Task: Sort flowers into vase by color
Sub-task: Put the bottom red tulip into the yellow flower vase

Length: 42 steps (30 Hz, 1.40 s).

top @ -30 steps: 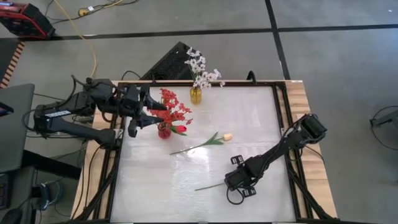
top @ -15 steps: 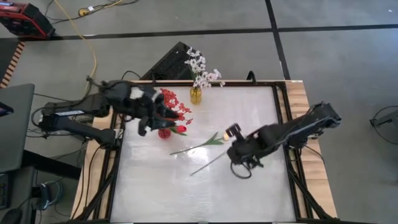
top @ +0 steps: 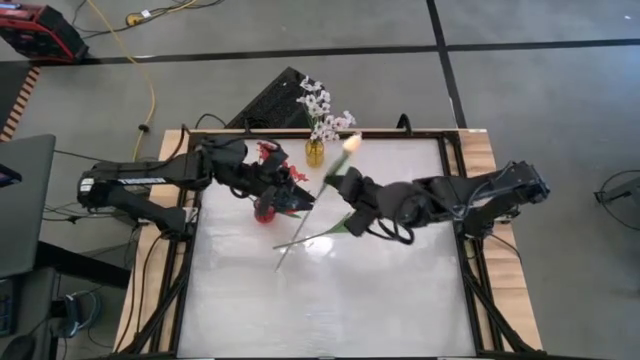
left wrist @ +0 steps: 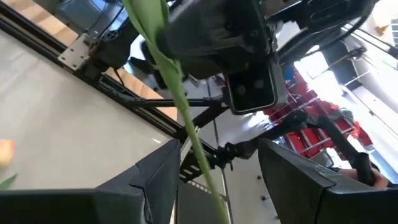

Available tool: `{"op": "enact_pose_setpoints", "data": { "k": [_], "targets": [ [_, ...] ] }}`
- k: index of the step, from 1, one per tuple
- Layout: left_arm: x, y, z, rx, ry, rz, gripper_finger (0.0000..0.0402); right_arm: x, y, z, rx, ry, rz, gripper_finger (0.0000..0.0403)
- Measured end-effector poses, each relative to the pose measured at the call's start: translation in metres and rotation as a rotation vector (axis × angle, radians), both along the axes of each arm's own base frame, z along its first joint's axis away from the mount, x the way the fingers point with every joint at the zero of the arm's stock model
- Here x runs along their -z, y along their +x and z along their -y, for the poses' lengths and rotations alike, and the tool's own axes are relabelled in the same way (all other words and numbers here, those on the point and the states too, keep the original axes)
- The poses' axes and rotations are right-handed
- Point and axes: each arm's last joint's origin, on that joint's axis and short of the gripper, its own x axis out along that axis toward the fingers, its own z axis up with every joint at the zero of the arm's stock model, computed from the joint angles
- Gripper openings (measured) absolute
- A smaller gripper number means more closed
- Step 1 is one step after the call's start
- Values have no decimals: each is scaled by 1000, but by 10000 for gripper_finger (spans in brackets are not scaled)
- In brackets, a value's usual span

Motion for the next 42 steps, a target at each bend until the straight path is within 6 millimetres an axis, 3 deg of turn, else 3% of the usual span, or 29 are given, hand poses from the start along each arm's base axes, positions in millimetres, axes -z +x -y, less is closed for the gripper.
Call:
{"op": "enact_pose_setpoints", "data": {
  "k": [7, 12, 16, 21, 30, 38, 42],
  "targets": [
    [1, 0, -2, -49, 0, -15, 206, 7, 28, 16, -30, -128, -18, 21],
    [0, -2, -7, -74, 0, -15, 195, 7, 31, 21, -89, -112, -11, 21],
    [2, -3, -10, -88, 3, -29, 140, 7, 32, 23, -104, -106, -7, 21],
    [2, -3, -14, -56, 48, -19, 25, 5, 31, 22, -107, -101, 4, 28],
    [0, -4, -20, -62, 63, 10, 1, -1, 32, 20, -140, -39, 92, 113],
    [-22, -18, -39, -102, 113, 88, 0, -19, 29, 19, -138, 310, 305, 225],
    [-55, -38, -55, -205, 211, 220, 0, -26, 25, 23, -78, 584, 426, 261]
  ]
}}
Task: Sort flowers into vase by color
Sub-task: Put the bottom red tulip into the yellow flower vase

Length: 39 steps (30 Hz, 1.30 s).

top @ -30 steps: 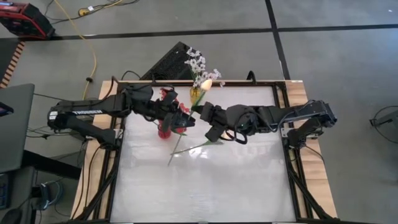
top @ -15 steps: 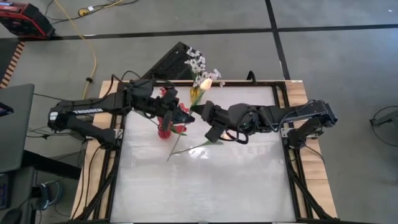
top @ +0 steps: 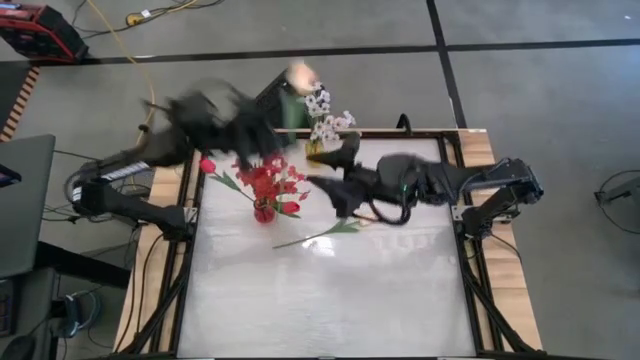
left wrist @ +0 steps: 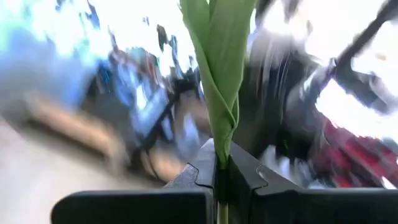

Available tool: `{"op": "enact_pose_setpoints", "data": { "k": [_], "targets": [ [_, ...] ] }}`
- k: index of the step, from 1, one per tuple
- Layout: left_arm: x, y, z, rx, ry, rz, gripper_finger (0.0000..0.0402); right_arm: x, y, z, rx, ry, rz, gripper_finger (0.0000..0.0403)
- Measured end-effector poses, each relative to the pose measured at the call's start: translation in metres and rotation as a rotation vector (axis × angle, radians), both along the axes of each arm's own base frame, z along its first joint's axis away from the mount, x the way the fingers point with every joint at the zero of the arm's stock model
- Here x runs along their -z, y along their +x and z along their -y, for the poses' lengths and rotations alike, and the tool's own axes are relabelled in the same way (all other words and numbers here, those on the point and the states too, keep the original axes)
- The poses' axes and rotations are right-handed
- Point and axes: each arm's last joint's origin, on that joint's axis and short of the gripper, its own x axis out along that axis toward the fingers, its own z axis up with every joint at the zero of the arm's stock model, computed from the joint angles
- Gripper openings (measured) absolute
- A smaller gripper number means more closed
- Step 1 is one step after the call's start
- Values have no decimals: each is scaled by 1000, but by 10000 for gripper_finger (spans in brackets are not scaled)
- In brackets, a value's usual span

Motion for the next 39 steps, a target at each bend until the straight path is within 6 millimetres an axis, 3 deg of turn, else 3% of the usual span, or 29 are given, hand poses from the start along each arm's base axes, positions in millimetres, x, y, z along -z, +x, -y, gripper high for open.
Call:
{"op": "enact_pose_setpoints", "data": {
  "k": [5, 9, 12, 15, 18, 22, 26, 32, 39],
  "targets": [
    [-45, -52, -16, -211, 217, 159, 0, 12, -8, 2, 12, 274, -73, 267],
    [-52, -87, -33, -617, 384, 133, 0, 23, -17, 4, 43, 455, -165, 267],
    [-44, -103, -49, -868, 423, 113, 0, 35, -21, 2, 87, 631, -244, 267],
    [-20, -112, -71, -972, 415, 160, 0, 44, -27, 3, 164, 796, -307, 268],
    [20, -119, -101, -1002, 370, 228, 0, 51, -34, 2, 257, 913, -352, 268],
    [68, -130, -130, -1046, 346, 346, 0, 56, -39, -5, 317, 993, -379, 268],
    [117, -127, -154, -1050, 289, 373, 0, 56, -41, -12, 325, 1035, -370, 268],
    [162, -113, -181, -994, 221, 378, 0, 56, -43, -18, 337, 1076, -356, 268],
    [198, -95, -201, -843, 152, 420, 0, 57, -45, -21, 344, 1078, -365, 268]
  ]
}}
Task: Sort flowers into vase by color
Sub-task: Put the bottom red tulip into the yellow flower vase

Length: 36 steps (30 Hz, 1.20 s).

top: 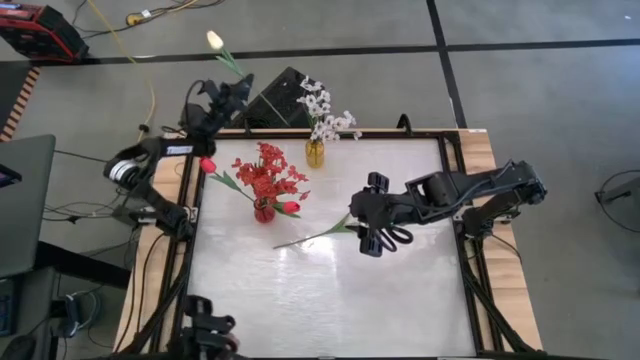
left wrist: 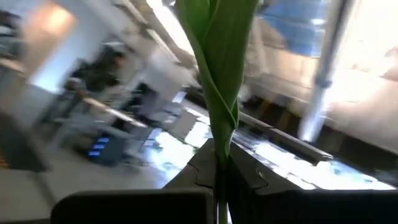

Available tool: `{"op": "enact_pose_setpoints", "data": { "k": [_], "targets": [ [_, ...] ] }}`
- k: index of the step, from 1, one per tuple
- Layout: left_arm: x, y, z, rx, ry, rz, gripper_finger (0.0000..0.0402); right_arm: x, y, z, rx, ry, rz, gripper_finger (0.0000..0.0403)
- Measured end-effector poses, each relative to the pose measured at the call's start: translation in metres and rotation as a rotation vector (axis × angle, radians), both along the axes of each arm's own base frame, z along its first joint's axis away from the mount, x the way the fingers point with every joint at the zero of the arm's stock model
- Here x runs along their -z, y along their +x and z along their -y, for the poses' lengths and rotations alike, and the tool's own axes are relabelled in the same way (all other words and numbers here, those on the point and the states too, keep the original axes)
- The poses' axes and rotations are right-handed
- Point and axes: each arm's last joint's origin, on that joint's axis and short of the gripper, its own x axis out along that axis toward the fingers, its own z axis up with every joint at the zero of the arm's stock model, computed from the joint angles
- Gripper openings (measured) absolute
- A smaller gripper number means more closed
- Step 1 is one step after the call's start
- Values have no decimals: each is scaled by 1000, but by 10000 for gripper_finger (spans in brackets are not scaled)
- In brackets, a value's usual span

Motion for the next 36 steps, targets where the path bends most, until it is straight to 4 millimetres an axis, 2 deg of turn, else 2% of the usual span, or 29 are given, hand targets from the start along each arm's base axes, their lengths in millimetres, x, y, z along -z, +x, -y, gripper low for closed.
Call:
{"op": "enact_pose_setpoints", "data": {
  "k": [3, 5, 12, 19, 24, 30, 36],
  "targets": [
    [9, 9, 0, 86, 38, 29, 0, 1, -2, 0, 3, -3, -22, 268],
    [20, 18, -1, 106, -1, 33, 0, 2, -2, 1, 3, -6, -32, 268],
    [35, 46, 9, 83, -18, -4, 0, 16, -1, 1, 5, -28, -79, 261],
    [30, 65, 22, 60, 55, -33, 0, 33, -1, 1, 11, -51, -128, 259],
    [25, 80, 28, 31, 107, -80, 0, 36, -1, 1, 2, -62, -142, 259],
    [26, 92, 27, 14, 84, -166, 0, 38, -1, 0, -10, -49, -154, 259],
    [27, 95, 29, 3, 94, -188, 0, 38, -3, -4, -32, -55, -161, 259]
  ]
}}
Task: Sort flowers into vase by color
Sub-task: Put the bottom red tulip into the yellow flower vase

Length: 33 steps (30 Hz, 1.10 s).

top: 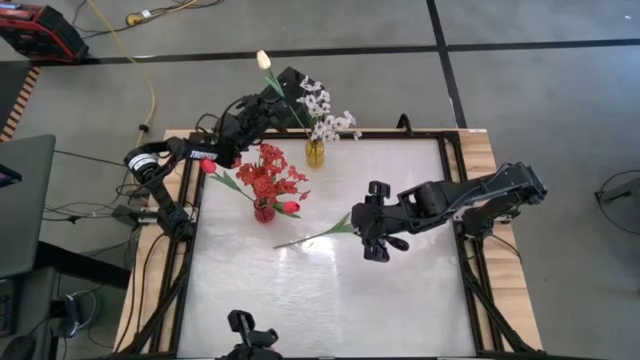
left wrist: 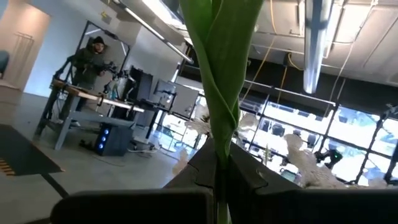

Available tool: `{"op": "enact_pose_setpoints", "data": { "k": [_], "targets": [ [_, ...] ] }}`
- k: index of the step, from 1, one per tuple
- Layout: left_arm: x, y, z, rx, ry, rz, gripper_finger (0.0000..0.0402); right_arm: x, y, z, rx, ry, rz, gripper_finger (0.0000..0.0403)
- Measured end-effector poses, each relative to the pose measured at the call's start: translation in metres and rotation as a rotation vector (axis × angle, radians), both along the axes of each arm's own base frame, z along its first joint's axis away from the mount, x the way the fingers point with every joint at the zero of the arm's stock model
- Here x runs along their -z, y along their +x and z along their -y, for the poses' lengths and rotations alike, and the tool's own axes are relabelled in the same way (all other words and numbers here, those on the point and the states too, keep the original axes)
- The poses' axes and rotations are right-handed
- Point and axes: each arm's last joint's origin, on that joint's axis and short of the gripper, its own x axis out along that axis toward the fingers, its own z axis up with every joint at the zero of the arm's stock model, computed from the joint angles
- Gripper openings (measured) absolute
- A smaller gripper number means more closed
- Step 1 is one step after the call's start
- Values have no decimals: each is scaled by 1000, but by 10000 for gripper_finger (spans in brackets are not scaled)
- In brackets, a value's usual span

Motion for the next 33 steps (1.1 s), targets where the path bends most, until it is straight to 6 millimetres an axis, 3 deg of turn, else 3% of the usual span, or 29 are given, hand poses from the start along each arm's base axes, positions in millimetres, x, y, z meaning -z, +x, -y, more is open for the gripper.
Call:
{"op": "enact_pose_setpoints", "data": {
  "k": [9, 25, 33],
  "targets": [
    [5, 6, 3, -21, 17, -86, 0, 0, -1, -2, -8, -1, -1, 258],
    [4, 22, 22, -8, 244, -224, 0, 0, -1, -2, -7, -1, -1, 258],
    [4, 24, 25, 95, 296, -242, 0, 1, -2, -1, -7, -4, -15, 258]
  ]
}}
